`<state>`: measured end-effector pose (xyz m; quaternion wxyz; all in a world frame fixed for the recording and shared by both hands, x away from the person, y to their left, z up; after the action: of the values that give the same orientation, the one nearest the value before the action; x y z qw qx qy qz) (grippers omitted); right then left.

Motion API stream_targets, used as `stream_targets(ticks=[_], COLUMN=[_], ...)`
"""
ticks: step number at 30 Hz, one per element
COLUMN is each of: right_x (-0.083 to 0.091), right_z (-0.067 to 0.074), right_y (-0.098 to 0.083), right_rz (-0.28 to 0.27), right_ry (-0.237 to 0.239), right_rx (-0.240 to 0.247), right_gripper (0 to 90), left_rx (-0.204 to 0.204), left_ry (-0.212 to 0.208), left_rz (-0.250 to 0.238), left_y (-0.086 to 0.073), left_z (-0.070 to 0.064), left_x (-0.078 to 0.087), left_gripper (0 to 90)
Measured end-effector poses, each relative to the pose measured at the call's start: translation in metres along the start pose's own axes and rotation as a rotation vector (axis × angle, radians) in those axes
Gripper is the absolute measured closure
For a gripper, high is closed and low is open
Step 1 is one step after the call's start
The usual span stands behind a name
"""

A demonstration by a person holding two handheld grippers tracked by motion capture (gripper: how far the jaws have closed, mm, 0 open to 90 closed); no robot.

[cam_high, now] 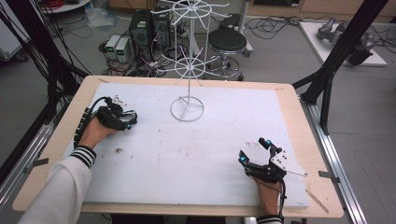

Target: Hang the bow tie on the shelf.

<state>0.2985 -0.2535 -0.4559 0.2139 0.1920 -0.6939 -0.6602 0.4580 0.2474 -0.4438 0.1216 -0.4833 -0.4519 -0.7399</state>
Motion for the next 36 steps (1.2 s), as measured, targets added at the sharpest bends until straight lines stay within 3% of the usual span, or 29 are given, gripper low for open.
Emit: stream_targets(ticks=[14,26,36], right_x=[0.0002,0.0006,0.0006], right_z=[-0.0002,-0.0003,-0.0006], right_y=[-0.0001,-0.0001,0.0000], right_rz=[-0.002,-0.004,-0.008], right_ry=[-0.005,-0.005,-0.005], right_rx=[-0.002,-0.002,0.000], right_gripper=[10.2,10.2,10.2], left_rx=[0.020,0.050,0.064], left_ry=[0.007,0.019,0.037], left_rz=[0.070,0.093,0.094], left_y=[0.0009,0.0019,0.0040], left_z=[0.0001,-0.0001,-0.0011], left_x=[-0.0053,-0.0078,-0.0064], left_gripper=[47.1,60.0,76.9])
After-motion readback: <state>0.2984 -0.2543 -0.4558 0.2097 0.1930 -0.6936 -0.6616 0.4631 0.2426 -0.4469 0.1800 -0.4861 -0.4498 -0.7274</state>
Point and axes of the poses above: each handheld gripper's, and its own axes: x roughly backward along the jaws, y roughly out of its top, z roughly to its left, the point moved 4 cm from there along -x, roughly forward along the jaws, and after that the axes turned 4 degrees about x, right-handed, at the moved point
